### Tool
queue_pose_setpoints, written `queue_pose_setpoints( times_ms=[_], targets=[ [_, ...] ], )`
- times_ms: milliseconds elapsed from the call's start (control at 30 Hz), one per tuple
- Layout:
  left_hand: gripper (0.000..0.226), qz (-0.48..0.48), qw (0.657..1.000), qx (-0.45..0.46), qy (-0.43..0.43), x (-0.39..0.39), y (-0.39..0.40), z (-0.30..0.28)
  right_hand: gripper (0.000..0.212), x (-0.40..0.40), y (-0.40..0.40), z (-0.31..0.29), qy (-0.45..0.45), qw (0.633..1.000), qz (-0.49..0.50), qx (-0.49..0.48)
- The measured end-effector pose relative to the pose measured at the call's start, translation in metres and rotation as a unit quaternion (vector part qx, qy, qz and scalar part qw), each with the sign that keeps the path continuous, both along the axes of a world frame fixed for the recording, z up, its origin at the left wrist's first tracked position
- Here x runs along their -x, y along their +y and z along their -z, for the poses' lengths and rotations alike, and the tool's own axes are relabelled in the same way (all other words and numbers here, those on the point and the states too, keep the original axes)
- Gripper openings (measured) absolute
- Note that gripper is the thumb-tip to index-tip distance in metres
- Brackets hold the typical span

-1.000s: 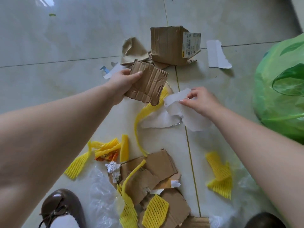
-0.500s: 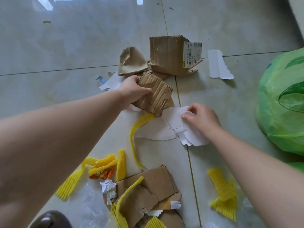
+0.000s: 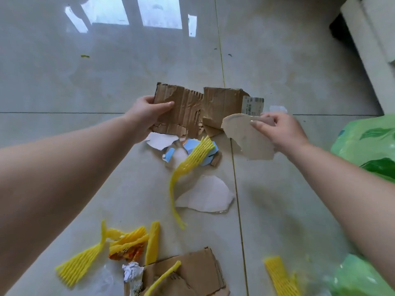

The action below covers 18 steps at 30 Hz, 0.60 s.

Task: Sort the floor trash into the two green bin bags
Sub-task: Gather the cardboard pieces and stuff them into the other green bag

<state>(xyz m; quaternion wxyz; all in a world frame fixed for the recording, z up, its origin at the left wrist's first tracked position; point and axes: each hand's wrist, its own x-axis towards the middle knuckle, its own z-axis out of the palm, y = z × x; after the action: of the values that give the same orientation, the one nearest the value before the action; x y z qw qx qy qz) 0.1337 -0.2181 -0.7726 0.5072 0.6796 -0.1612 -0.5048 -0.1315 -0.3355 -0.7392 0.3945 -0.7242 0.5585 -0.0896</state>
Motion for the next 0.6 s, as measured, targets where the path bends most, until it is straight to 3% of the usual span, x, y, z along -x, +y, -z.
queue_pose_setpoints(
  times_ms=[167, 300, 400, 500, 600],
  targets=[
    [0.034, 0.006, 0.995, -0.058, -0.083, -0.014, -0.024, 0.011, 0.030, -0.036, -0.051, 0.009, 0.115, 0.983, -0.125, 0.073],
    [0.022, 0.066, 0.980, -0.111, -0.154, -0.016, -0.036, 0.028, 0.026, -0.051, -0.076, 0.023, 0.175, 0.966, -0.185, 0.046],
    [0.026, 0.072, 0.968, -0.135, -0.198, -0.017, -0.041, 0.040, 0.024, -0.053, -0.076, 0.036, 0.219, 0.953, -0.205, 0.032],
    [0.029, 0.063, 0.969, -0.137, -0.197, -0.017, -0.043, 0.042, 0.028, -0.049, -0.071, 0.049, 0.188, 0.960, -0.192, 0.076],
    [0.022, 0.052, 0.970, -0.133, -0.199, -0.017, -0.042, 0.042, 0.048, -0.045, -0.066, 0.052, 0.122, 0.981, -0.133, 0.071]
  ],
)
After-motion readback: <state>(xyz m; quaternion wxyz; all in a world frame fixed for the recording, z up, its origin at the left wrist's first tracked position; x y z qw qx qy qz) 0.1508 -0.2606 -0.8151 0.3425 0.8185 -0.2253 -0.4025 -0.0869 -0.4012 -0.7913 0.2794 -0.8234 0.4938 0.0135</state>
